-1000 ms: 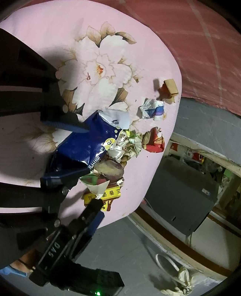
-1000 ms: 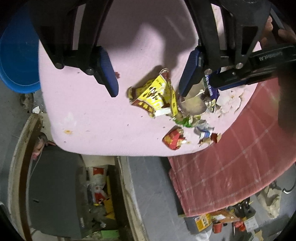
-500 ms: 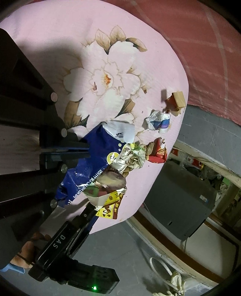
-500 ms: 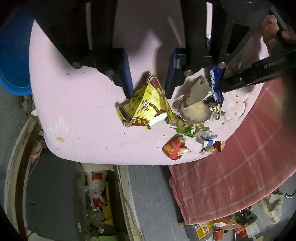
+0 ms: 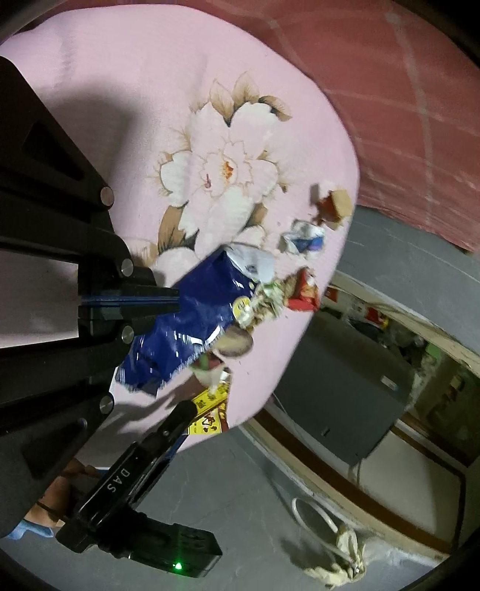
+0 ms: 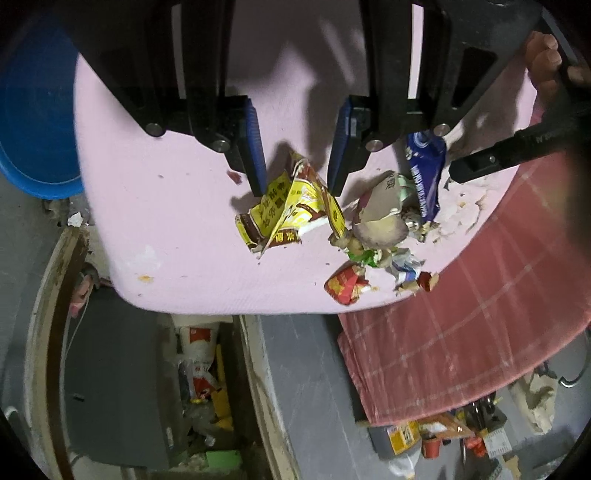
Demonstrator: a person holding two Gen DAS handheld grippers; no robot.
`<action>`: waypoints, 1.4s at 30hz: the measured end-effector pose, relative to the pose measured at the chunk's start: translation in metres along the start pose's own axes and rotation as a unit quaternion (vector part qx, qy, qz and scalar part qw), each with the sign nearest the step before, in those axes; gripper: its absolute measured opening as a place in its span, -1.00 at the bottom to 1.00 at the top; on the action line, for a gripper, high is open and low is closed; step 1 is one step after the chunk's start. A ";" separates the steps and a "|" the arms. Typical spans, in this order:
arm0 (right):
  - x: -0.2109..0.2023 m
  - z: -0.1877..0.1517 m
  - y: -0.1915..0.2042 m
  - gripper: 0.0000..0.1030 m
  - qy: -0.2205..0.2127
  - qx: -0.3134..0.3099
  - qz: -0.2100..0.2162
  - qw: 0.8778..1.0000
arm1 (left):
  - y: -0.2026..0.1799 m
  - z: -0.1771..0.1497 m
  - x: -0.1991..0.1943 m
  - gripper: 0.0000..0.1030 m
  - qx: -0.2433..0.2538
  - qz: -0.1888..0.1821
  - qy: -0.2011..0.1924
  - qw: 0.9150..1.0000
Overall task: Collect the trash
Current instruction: 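Grasp the yellow seasoning packet with the right tool while the left tool grasps the blue snack bag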
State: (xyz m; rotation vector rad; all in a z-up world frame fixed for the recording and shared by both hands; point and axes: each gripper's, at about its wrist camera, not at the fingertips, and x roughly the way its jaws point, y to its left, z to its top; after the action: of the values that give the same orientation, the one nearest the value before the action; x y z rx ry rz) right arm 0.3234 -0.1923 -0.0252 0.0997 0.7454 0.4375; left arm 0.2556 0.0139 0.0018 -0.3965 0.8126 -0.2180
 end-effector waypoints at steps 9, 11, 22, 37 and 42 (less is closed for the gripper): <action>-0.064 -0.008 0.001 -0.60 -0.110 -0.005 -0.019 0.994 | -0.037 -0.010 -0.039 -1.00 0.046 -0.022 -0.101 0.994; -0.081 -0.009 0.002 -0.63 -0.138 -0.012 -0.031 0.990 | -0.052 -0.009 -0.045 -1.00 0.061 -0.029 -0.121 0.990; -0.068 -0.019 -0.027 -0.38 -0.092 0.013 -0.037 0.995 | -0.057 -0.006 -0.009 -1.00 0.061 0.011 -0.059 0.996; -0.047 -0.026 -0.053 0.35 -0.069 0.050 -0.086 0.993 | -0.037 -0.002 0.031 -0.31 0.039 0.023 0.017 0.999; -0.044 -0.028 -0.059 0.33 -0.063 0.061 -0.079 0.993 | -0.040 0.003 0.036 -0.30 0.025 0.019 0.026 0.999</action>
State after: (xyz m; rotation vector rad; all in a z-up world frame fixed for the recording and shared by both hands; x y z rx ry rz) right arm 0.2963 -0.2665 -0.0319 0.1808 0.6502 0.2317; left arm 0.2805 -0.0341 -0.0032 -0.3297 0.8631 -0.2136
